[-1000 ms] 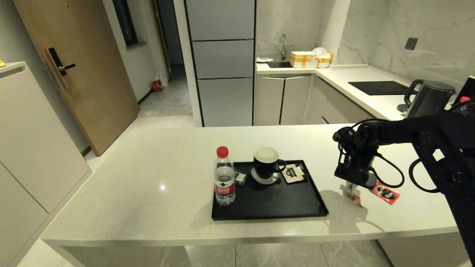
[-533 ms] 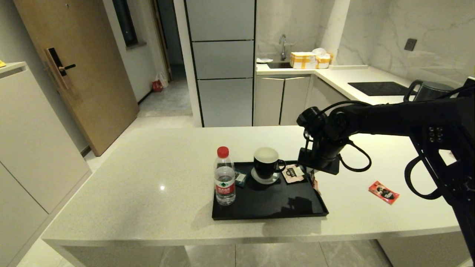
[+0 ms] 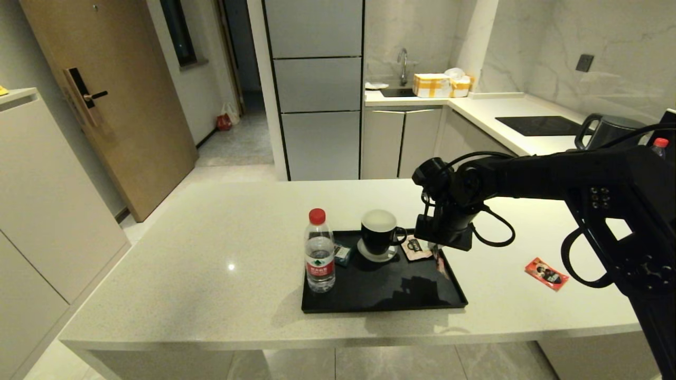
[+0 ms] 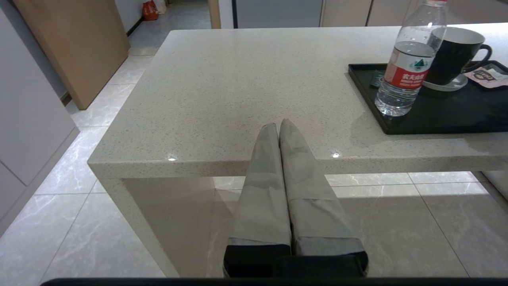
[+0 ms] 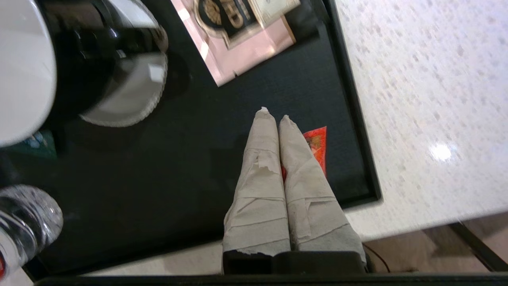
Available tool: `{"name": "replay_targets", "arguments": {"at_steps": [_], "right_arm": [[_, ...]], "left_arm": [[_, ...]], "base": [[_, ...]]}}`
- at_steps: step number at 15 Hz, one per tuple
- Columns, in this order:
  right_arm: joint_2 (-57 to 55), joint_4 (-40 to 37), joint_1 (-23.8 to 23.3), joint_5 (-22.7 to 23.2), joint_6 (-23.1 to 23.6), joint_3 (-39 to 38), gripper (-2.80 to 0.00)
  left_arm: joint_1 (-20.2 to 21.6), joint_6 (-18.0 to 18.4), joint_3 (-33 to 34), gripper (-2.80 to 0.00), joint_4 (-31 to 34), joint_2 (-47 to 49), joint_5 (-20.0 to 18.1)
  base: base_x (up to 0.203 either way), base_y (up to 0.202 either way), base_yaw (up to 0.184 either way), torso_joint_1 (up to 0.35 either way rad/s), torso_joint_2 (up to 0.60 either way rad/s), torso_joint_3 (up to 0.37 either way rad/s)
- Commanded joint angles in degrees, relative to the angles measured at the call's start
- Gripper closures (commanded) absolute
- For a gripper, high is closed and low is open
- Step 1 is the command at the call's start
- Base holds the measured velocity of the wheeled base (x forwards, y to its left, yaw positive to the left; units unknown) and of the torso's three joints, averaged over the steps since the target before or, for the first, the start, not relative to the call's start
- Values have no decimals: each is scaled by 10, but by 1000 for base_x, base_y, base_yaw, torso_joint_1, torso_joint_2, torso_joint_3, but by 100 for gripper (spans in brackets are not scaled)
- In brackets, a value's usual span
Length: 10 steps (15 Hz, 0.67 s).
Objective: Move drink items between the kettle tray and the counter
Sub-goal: Return the tea bag to its original position
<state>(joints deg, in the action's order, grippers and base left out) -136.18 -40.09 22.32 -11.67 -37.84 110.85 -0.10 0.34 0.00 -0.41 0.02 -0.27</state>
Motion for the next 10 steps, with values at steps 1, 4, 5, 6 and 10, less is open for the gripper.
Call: {"name": "replay_targets", "arguments": {"at_steps": [1, 4, 5, 6, 10], "right_arm": [[-8, 2, 2, 2, -1, 1, 0], [-28, 5, 14, -4, -1, 1, -280], [-33, 8, 16, -9, -2, 1, -280], [-34, 18, 18, -12, -4, 1, -280], [-5, 14, 12, 0, -10, -3, -280]], "left_arm": [[0, 0, 0, 0, 0, 0, 0], [0, 0, 0, 0, 0, 0, 0], [0, 0, 0, 0, 0, 0, 0], [0, 0, 0, 0, 0, 0, 0], [0, 0, 0, 0, 0, 0, 0]], "base": [[0, 0, 0, 0, 0, 0], [0, 0, 0, 0, 0, 0], [0, 0, 0, 0, 0, 0], [0, 0, 0, 0, 0, 0], [0, 0, 0, 0, 0, 0]]}}
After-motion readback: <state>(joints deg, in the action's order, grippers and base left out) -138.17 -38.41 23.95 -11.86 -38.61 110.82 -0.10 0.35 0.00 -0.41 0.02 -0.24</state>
